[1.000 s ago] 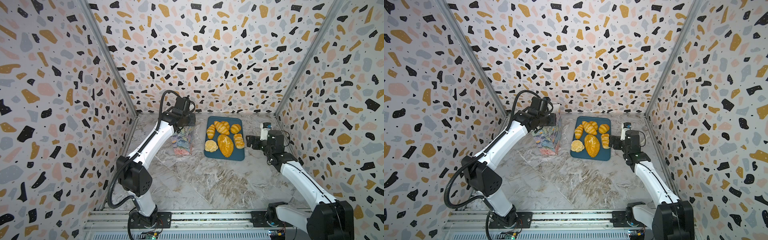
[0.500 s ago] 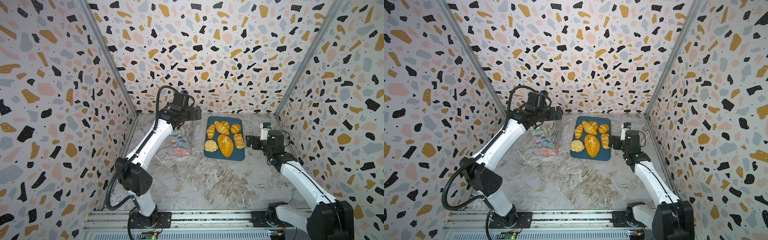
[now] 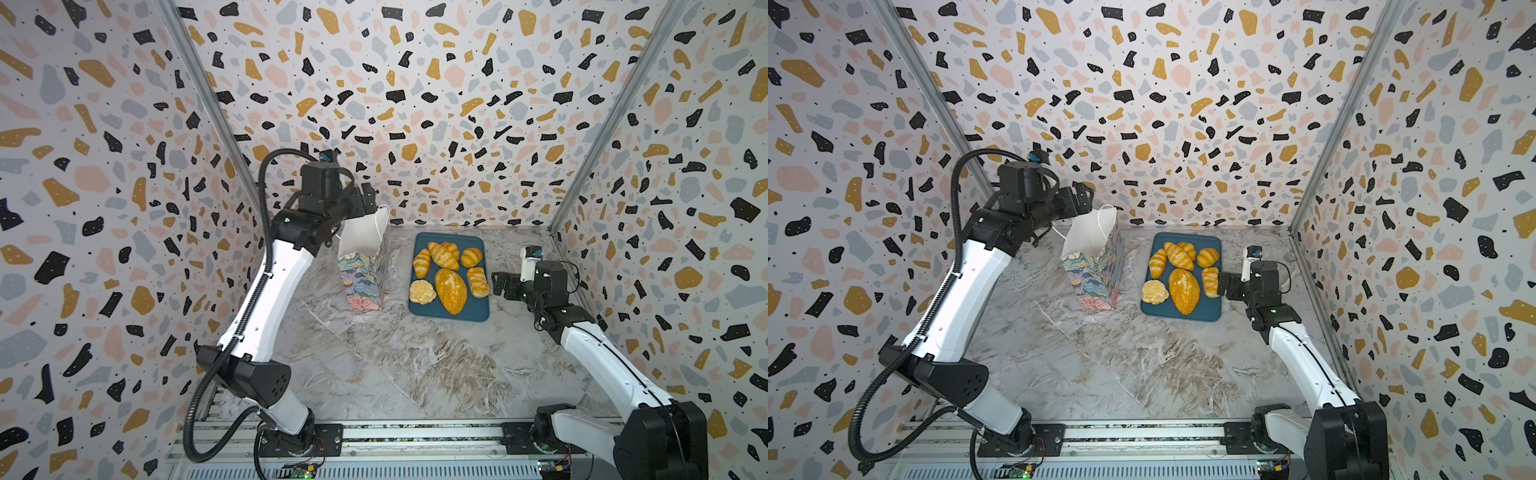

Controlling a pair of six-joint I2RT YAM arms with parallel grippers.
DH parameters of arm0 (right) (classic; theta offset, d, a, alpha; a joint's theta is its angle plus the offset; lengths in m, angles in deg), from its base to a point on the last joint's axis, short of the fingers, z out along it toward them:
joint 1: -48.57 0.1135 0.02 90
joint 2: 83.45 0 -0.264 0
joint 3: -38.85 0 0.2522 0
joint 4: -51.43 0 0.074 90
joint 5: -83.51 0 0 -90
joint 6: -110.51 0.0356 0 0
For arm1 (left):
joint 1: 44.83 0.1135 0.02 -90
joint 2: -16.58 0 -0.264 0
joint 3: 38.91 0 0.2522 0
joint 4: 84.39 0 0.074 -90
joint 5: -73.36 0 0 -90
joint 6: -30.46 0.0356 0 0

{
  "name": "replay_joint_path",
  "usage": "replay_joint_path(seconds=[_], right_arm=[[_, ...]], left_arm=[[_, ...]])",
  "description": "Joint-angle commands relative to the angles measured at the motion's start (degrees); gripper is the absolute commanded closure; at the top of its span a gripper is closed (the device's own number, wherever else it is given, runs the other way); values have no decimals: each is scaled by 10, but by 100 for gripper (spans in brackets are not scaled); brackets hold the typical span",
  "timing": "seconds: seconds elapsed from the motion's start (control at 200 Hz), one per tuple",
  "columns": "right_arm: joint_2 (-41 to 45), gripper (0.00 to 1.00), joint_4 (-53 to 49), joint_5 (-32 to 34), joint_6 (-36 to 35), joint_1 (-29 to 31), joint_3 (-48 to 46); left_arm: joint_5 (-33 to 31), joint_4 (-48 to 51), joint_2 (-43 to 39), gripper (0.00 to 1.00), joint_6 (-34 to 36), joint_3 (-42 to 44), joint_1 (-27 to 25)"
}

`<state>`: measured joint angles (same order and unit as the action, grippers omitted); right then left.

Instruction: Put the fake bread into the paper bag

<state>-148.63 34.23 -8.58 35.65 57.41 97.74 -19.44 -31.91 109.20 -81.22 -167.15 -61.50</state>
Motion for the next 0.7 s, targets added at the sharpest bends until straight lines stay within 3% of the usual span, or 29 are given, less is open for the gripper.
replay_joint_path(seconds=[0.0, 0.13, 0.32, 0.641, 0.696], right_arm=[[8, 1, -19, 9, 4, -3, 23], [0, 1, -36, 6, 4, -7, 32], [-18, 1, -91, -11, -1, -26, 62], [-9, 1, -144, -61, -3, -84, 80], [-5, 1, -144, -62, 1, -87, 79]], left_arm=[[49, -18, -16, 0, 4, 10, 48], [107, -56, -40, 1, 8, 63, 99], [259, -201, -78, 1, -19, 217, 144], [302, -282, -110, 0, 26, 337, 158], [304, -280, -107, 8, 33, 337, 163]])
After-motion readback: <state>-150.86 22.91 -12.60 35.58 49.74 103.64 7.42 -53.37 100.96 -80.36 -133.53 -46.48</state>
